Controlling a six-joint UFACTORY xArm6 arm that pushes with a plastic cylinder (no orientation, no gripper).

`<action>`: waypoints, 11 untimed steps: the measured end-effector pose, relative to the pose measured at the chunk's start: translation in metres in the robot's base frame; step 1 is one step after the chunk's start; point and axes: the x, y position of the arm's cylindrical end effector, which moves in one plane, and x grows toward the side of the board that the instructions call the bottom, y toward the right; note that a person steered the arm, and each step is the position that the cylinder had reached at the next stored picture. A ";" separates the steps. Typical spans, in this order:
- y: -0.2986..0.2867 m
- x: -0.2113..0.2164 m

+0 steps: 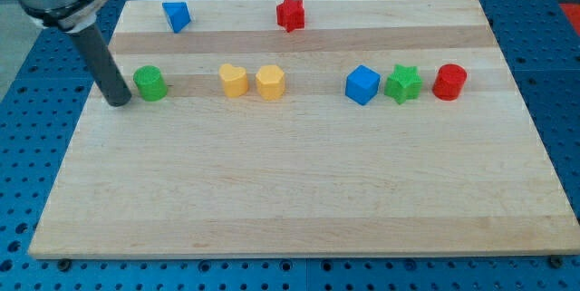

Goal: Slide the green circle above towards the blue cube

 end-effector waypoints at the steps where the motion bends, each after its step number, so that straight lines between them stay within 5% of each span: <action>1: 0.011 -0.011; 5: 0.049 -0.054; 11: 0.245 -0.076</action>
